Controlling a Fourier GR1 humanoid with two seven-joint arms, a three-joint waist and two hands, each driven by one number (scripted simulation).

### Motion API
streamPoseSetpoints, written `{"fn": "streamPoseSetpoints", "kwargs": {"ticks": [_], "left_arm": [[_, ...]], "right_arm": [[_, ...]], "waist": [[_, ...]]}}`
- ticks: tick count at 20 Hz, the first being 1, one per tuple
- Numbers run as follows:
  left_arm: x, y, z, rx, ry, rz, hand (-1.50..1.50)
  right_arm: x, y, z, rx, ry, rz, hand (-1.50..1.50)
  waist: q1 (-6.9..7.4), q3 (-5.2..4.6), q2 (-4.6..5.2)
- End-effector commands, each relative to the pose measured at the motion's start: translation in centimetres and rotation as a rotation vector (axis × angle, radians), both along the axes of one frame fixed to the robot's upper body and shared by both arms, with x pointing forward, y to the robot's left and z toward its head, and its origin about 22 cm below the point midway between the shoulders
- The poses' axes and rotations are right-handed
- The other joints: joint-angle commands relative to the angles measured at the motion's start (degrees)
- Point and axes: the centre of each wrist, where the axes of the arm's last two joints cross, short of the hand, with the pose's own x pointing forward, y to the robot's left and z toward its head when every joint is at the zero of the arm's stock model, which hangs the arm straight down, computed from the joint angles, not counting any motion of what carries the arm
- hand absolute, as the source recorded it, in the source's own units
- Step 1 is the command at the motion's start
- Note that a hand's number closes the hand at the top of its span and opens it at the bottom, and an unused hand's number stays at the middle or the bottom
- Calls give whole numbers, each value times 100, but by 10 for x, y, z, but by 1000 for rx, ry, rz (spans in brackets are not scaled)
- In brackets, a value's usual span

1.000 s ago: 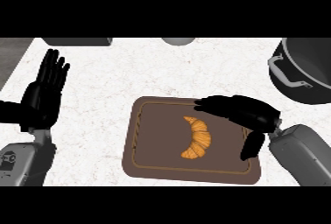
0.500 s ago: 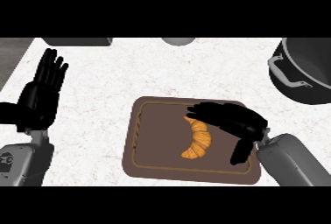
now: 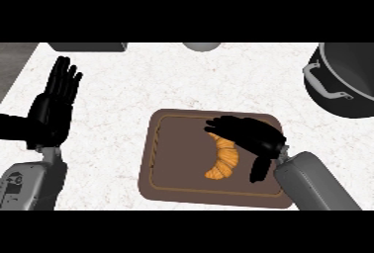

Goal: Pick the croissant from the tray and place it in the pot

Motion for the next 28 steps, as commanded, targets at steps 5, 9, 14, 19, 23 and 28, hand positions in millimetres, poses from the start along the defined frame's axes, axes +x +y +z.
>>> {"fn": "streamPoseSetpoints", "kwargs": {"ticks": [5, 9, 14, 19, 23, 28], "left_arm": [[-8, -11, 25, -2, 4, -26, 0], [2, -1, 11, 6, 3, -4, 0], [0, 3, 2, -6, 7, -15, 0], [0, 10, 15, 6, 12, -32, 0], [5, 8, -6, -13, 6, 10, 0], [-2, 0, -9, 4, 2, 3, 0]], "right_arm": [[15, 9, -42, -11, 5, 36, -150], [3, 54, -40, -11, 26, 51, -150], [-4, 51, -54, 48, -36, 227, 150], [-21, 77, -62, 64, -79, 234, 150], [-8, 66, -60, 52, -102, 207, 150], [-15, 49, -29, 76, -261, 108, 150]], "waist": [[46, 3, 4], [3, -1, 0], [7, 0, 9], [14, 0, 2], [8, -1, 17], [-54, -2, -10]]}}
